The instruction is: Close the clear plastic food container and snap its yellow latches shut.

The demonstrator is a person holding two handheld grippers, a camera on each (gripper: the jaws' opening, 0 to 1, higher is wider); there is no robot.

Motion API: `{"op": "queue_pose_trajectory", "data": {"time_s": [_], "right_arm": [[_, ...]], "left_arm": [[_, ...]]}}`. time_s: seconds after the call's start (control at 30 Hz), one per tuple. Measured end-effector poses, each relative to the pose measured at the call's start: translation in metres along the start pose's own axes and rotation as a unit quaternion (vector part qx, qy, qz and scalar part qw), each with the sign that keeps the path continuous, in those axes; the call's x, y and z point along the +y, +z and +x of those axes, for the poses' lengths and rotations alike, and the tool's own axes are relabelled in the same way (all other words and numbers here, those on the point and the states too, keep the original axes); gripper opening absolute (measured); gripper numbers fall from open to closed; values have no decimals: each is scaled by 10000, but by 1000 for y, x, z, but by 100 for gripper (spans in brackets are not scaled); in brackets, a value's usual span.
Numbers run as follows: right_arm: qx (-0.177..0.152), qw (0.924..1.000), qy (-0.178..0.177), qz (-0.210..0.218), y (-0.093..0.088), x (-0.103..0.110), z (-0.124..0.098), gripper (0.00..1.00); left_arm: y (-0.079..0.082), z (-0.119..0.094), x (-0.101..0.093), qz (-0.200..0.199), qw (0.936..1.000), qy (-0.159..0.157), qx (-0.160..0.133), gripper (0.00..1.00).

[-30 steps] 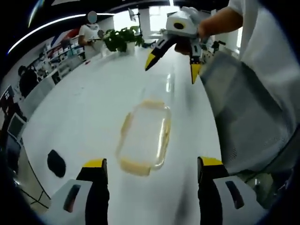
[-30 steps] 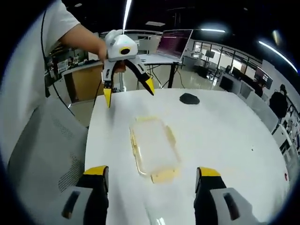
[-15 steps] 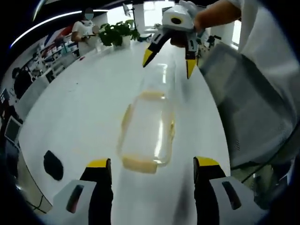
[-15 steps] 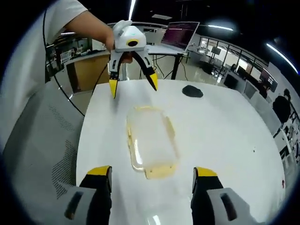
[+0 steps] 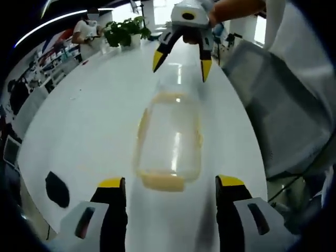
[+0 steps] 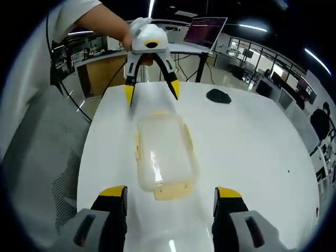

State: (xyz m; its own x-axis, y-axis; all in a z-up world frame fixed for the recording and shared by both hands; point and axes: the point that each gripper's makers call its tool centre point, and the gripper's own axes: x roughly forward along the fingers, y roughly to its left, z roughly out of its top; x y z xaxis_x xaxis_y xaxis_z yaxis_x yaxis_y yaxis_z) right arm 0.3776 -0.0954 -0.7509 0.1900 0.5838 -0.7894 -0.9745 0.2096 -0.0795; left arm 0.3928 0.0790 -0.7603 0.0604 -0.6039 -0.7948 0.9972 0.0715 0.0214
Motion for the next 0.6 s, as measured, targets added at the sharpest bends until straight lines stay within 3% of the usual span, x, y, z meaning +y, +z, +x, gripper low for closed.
{"op": "queue_pose_trajectory", "data": {"time_s": [0.6], "right_arm": [[179, 9994, 250, -132, -7, 1, 15, 60]], "left_arm": [[-10, 13, 4, 186, 9990, -288, 273, 61]]}}
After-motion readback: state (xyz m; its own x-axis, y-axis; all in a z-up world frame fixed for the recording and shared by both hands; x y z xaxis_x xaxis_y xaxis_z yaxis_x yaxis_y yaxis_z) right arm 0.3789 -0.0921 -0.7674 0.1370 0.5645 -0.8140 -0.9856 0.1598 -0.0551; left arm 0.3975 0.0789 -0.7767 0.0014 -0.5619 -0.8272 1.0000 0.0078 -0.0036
